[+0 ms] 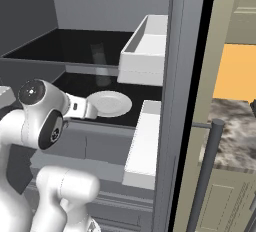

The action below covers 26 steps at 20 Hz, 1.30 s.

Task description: Retrieve the fish from the fridge and place it on the saucepan with marinade on the stove.

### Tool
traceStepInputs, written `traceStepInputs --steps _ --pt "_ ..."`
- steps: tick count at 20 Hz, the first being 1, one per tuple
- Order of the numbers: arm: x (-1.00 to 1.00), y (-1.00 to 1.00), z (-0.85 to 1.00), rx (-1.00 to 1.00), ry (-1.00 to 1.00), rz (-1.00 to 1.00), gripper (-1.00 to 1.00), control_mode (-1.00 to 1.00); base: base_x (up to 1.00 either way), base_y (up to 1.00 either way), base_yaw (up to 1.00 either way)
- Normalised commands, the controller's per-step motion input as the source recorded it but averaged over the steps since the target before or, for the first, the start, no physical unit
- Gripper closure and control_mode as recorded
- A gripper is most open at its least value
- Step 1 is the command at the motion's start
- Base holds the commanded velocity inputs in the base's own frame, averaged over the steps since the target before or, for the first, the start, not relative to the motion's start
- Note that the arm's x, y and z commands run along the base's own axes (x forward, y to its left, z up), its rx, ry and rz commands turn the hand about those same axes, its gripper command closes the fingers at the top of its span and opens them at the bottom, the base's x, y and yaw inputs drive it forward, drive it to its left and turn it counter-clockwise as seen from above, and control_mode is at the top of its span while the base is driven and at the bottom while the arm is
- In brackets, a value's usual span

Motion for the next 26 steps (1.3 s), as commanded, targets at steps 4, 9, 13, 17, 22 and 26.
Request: traceStepInputs --steps 4,9,13,17,22,26 --pt "-0.14 0.01 0.00 0.00 0.00 0.00 1.00 -1.00 0.00 0.00 0.00" --pt "-0.13 0.01 0.00 0.00 0.00 0.00 1.00 -1.00 0.00 0.00 0.00" --pt "-0.13 0.05 0.00 0.00 0.00 0.00 1.00 1.00 -0.27 0.08 0.00" --pt "0.00 0.00 0.00 0.00 0.00 0.00 1.00 1.00 -0.97 0.20 0.00" --pt "0.00 0.00 0.00 0.00 0.00 0.00 1.00 1.00 -1.00 0.29 -0.01" --pt "0.00 0.00 0.00 0.00 0.00 0.00 1.00 1.00 -0.95 0.43 -0.14"
